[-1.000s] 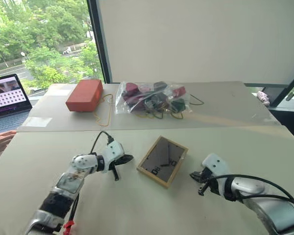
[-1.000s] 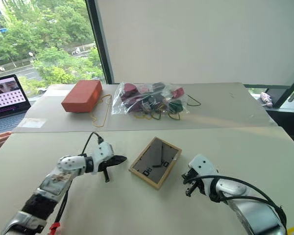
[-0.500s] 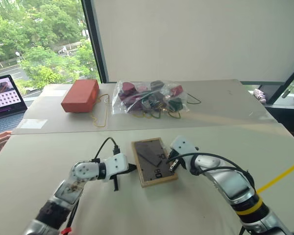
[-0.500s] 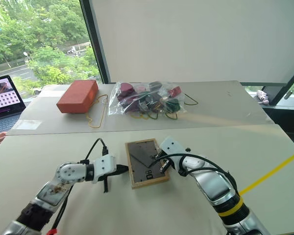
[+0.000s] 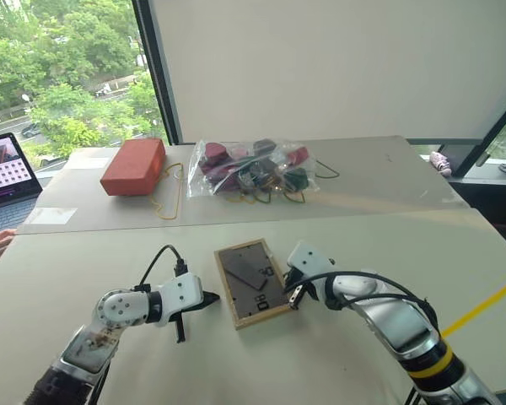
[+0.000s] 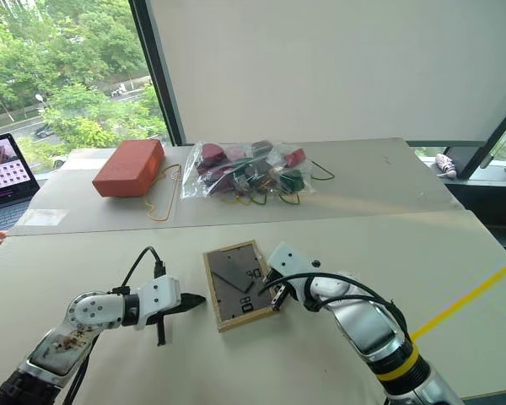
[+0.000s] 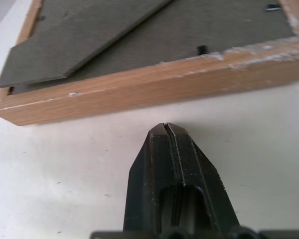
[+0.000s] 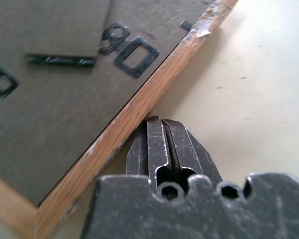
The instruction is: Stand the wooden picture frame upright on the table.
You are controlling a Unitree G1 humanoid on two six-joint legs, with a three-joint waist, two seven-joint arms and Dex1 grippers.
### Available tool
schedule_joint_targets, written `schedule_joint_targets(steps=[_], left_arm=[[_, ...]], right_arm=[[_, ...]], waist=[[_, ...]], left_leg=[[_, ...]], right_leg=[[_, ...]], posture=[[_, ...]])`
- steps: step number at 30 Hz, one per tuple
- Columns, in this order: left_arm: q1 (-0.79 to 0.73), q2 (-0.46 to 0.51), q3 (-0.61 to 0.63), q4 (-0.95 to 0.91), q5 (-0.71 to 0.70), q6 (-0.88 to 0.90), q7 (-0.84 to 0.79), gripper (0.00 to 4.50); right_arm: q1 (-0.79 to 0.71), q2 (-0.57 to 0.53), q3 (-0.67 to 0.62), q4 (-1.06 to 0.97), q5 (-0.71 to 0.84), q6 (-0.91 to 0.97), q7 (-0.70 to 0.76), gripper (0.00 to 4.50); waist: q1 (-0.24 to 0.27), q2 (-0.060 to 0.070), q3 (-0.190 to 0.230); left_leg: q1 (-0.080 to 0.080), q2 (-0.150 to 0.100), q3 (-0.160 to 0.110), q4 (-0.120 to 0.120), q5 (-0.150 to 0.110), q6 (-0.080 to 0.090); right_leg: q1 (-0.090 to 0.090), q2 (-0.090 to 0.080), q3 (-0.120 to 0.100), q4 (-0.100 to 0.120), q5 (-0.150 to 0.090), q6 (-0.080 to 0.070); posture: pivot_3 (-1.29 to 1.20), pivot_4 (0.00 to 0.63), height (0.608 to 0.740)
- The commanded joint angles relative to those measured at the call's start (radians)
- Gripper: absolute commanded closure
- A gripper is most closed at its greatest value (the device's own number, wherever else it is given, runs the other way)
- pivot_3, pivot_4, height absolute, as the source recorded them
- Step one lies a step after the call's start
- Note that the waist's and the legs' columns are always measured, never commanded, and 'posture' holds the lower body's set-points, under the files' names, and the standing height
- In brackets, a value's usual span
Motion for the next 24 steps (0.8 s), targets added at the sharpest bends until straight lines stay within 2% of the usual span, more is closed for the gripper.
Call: schedule_joint_targets(steps=[1,12,19,24], left_arm=[[-0.034,-0.015,-0.018,0.054,0.048,-0.012,0.023,4.5],[-0.088,-0.023,-0.022,0.135,0.072,-0.057,0.001,4.5],[0.032,0.088,0.054,0.081,0.054,-0.054,-0.028,4.5],[0.076,0.142,0.1,0.065,0.047,-0.148,-0.027,4.5]], right_arm=[[0.02,0.013,0.042,-0.073,0.044,0.054,0.036,4.47],[0.015,0.032,0.036,-0.091,0.05,0.12,0.024,4.47],[0.009,-0.011,0.002,-0.05,0.031,0.107,0.014,4.47],[0.012,-0.017,0.006,-0.053,0.045,0.087,0.029,4.47]], waist=[[0.0,0.0,0.0],[0.0,0.0,0.0],[-0.006,0.0,0.0],[0.0,0.0,0.0]], left_leg=[[0.0,0.0,0.0,0.0,0.0,0.0],[0.001,0.0,0.0,0.0,0.0,0.0],[0.001,0.0,0.0,-0.001,0.0,0.0],[0.002,0.0,0.0,-0.001,0.0,0.0]], right_leg=[[0.0,0.0,0.0,0.0,0.0,0.0],[0.0,0.0,0.0,0.001,0.0,0.0],[-0.001,0.0,0.0,0.001,0.0,0.0],[0.0,0.0,0.0,0.001,-0.001,-0.001]], posture=[[0.0,0.15,0.74],[0.0,0.15,0.74],[0.0,0.15,0.74],[0.0,0.15,0.74]])
